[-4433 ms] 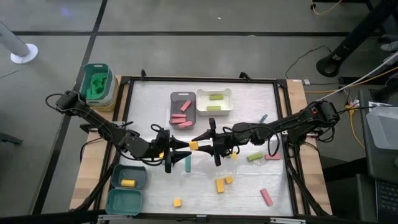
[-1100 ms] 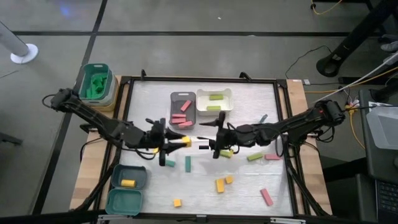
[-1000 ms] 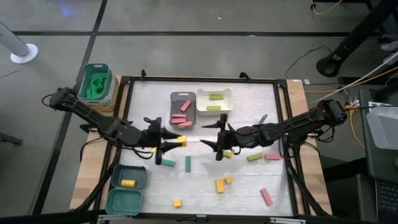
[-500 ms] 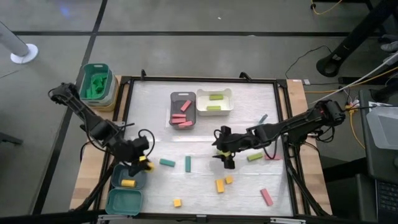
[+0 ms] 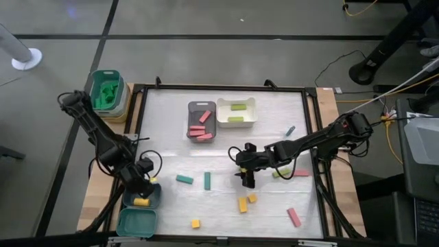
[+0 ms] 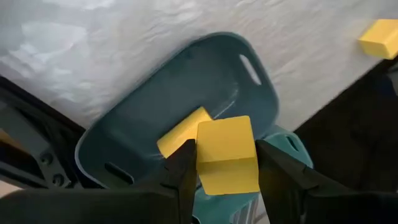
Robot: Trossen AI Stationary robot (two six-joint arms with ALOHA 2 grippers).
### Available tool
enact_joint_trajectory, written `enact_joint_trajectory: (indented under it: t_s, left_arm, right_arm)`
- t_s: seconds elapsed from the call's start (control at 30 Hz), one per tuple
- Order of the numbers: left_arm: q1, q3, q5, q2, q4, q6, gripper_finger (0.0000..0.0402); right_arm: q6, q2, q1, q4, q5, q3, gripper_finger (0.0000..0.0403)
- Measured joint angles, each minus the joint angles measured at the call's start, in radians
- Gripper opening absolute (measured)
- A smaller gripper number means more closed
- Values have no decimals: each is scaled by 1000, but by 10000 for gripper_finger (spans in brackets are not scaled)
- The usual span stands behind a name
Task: Sort blocks
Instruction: Put the yellow block into the blue bin
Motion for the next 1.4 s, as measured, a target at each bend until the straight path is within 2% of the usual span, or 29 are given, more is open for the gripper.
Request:
enact_joint_trajectory:
  t_s: [0.2, 0.33, 0.57, 0.73, 0.93, 1.07, 1.27, 1.4]
  left_arm:
    - [-15, 0, 0, 92, -1, 1, 141]
    - [-15, 0, 0, 157, -1, 47, 166]
    - [-15, 0, 0, 235, 2, 119, 194]
    - [-14, 0, -1, 242, 3, 174, 195]
    - [-14, 0, -4, 242, 45, 174, 195]
    - [-14, 0, -7, 242, 94, 174, 195]
    - [-13, 0, -9, 242, 187, 173, 195]
    - [-13, 0, -58, 242, 276, 197, 195]
  right_arm:
    - [22, 1, 0, -79, 1, 0, 262]
    - [109, 10, 18, -143, 2, -1, 262]
    - [107, 10, 145, -156, -20, 0, 262]
    - [105, 10, 261, -162, -21, 0, 262]
    - [116, 44, 355, -163, 63, 0, 262]
    - [119, 93, 361, -145, 105, 0, 262]
    - [118, 148, 358, -129, 103, 0, 262]
    - [115, 162, 359, -95, 97, 0, 242]
